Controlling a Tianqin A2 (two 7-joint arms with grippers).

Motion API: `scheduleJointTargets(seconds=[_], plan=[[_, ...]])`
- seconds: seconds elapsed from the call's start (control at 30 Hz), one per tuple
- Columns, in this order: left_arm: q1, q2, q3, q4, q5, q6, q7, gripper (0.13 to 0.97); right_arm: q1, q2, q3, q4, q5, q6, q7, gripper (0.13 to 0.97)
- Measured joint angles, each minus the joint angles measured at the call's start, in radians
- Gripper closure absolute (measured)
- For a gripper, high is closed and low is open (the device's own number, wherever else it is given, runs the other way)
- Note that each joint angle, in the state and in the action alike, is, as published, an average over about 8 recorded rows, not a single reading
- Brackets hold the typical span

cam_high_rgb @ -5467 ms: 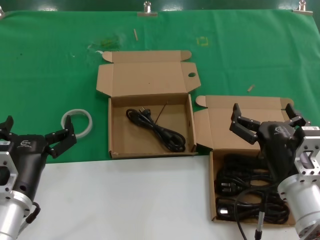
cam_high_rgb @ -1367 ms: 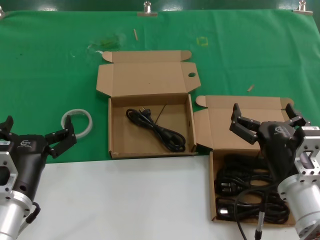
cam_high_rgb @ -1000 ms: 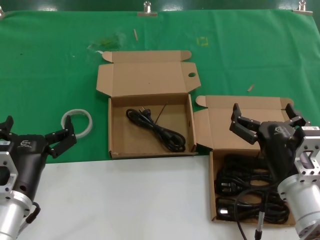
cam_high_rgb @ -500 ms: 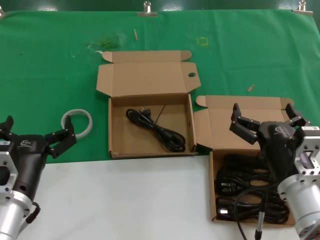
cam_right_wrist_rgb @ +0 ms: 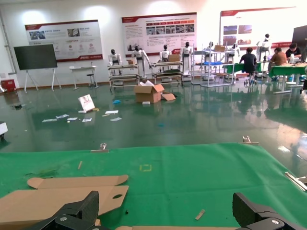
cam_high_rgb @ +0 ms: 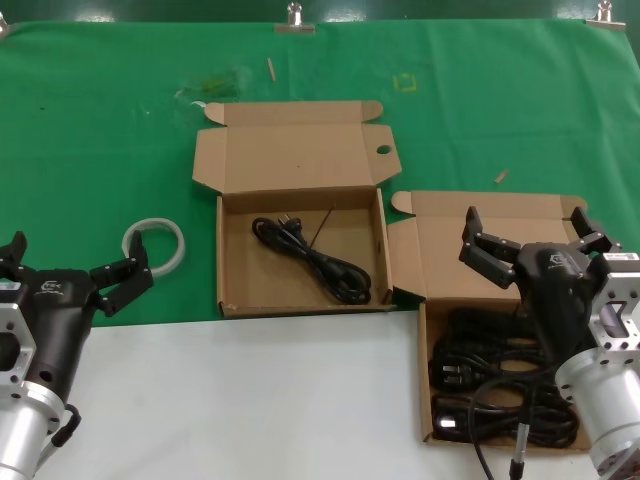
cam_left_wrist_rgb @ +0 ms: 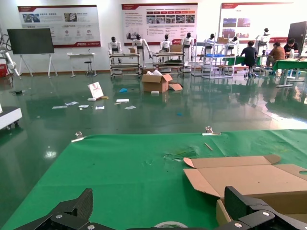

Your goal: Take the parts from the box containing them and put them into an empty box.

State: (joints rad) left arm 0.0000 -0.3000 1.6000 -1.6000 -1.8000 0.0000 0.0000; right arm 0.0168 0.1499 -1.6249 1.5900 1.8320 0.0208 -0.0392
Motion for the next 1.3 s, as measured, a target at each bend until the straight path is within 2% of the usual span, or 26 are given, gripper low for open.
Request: scheduleJointTargets(seconds=[1.3], plan=[[0.0,0.0,0.0,0.0,0.0,0.0,0.0,0.132,0.0,0.0,0.0,0.0,0.0,0.0,0.0,0.129]])
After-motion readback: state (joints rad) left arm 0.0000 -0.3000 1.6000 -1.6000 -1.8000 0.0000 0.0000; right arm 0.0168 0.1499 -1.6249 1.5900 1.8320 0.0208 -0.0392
